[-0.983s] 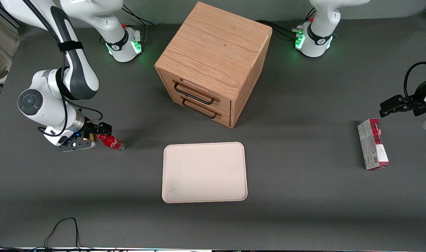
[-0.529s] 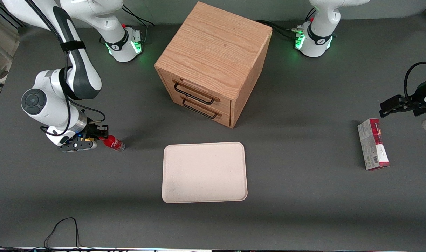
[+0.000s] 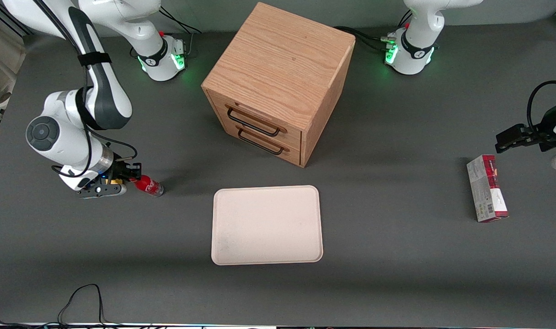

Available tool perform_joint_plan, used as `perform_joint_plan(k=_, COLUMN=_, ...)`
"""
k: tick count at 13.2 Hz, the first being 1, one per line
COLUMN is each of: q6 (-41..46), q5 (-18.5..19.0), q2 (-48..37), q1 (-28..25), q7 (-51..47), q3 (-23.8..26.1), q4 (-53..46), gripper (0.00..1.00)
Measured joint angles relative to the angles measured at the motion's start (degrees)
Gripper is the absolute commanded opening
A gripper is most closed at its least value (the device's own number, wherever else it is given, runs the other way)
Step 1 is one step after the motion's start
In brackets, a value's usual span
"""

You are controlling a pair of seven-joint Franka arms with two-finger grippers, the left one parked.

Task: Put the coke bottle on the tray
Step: 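Lower the right gripper and close it on the bottle's cap end, then lift the bottle and carry it onto the cream tray's edge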

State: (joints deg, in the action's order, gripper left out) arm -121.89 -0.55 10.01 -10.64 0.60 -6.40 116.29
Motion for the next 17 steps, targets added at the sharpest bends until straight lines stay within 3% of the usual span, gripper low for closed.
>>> perform_joint_plan(k=6, q6=30.2, q5=0.0, q2=0.4, q1=0.0, q7=-1.8, q3=0.0, q4=-26.3, gripper=0.00)
perform_joint_plan(k=10, q6=45.9, q5=-1.2, q2=7.6, q1=0.1, q7=-2.6, q3=-0.2, q4=-47.5, gripper=0.00)
perform_joint_plan(k=15, q6=48.4, q5=-1.8, q2=15.1, q1=0.1, q7=-6.2, q3=0.5, q4=-56.7, gripper=0.00)
perform_joint_plan(k=17, q6=43.9, q5=-2.1, q2=19.2, q1=0.2, q7=-13.7, q3=5.1, q4=-58.6, gripper=0.00)
